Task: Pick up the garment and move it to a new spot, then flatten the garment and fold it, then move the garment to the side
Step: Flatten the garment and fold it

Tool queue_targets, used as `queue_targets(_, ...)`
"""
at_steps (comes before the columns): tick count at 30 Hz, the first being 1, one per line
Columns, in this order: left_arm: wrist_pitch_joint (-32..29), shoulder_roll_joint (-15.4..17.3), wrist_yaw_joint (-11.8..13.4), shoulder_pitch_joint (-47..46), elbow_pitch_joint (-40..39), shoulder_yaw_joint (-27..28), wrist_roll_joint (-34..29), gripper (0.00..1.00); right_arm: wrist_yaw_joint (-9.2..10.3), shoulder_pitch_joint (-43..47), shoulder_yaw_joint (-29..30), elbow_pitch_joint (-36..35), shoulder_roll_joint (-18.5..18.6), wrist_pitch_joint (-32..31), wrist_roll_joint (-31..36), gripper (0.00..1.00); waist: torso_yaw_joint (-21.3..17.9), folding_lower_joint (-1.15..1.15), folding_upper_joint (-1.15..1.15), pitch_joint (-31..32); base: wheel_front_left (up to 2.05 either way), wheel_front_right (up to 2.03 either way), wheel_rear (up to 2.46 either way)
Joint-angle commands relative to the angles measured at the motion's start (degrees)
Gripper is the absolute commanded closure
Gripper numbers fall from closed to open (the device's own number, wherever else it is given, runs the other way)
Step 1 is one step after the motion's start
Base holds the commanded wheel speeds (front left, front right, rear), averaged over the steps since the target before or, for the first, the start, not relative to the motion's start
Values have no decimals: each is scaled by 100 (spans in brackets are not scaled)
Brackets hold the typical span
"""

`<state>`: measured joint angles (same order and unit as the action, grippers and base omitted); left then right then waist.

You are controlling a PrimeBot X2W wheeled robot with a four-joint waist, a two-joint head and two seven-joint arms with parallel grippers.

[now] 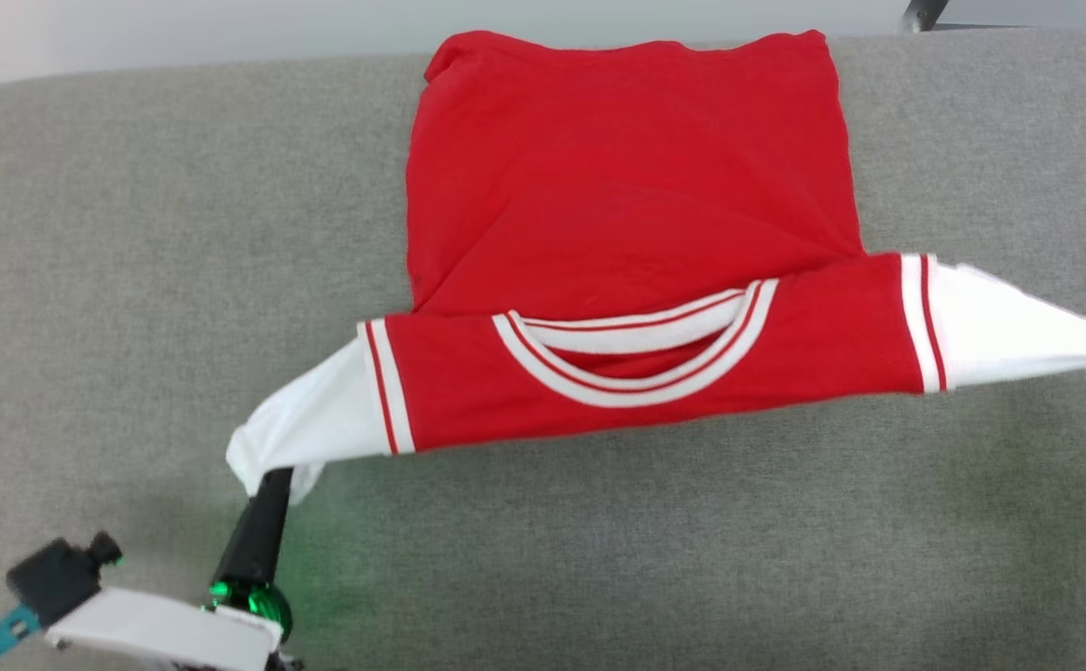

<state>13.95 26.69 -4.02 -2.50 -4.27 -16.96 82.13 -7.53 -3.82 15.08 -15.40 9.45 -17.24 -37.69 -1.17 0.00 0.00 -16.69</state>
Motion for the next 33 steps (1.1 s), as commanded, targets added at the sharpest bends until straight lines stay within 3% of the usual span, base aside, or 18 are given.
queue_targets(1, 35, 14, 23, 130, -37, 35, -30, 100, 9, 129, 81, -59, -4, -11, 67, 100, -6, 0, 0, -31, 0, 0, 0)
queue_targets(10, 78, 134, 143, 858, -508, 268, -146, 100, 9, 743, 360, -557, -14, -222, 77, 100, -6, 0, 0, -107, 0, 0, 0)
queue_targets(16, -42, 79, 304, 685, -306, 35, -325, 100, 9, 899, -129, -429, 223, -817, 287, 100, 0, 0, 0, -48, 0, 0, 0)
queue_targets(19, -92, 146, 418, 576, 12, -198, -686, 100, 9, 789, -408, -30, 591, -876, 428, 100, 12, 0, 0, -79, 0, 0, 0)
queue_targets(24, -169, 66, 449, 395, 448, -474, -962, 100, 9, 475, -994, 1038, 1162, -298, 227, 100, 83, 0, 0, -177, 0, 0, 0)
queue_targets(33, -176, 73, 597, 114, 940, -777, -1496, 100, 9, 35, -1910, 2251, 1608, 240, 2, 100, 161, 0, 0, -391, 0, 0, 0)
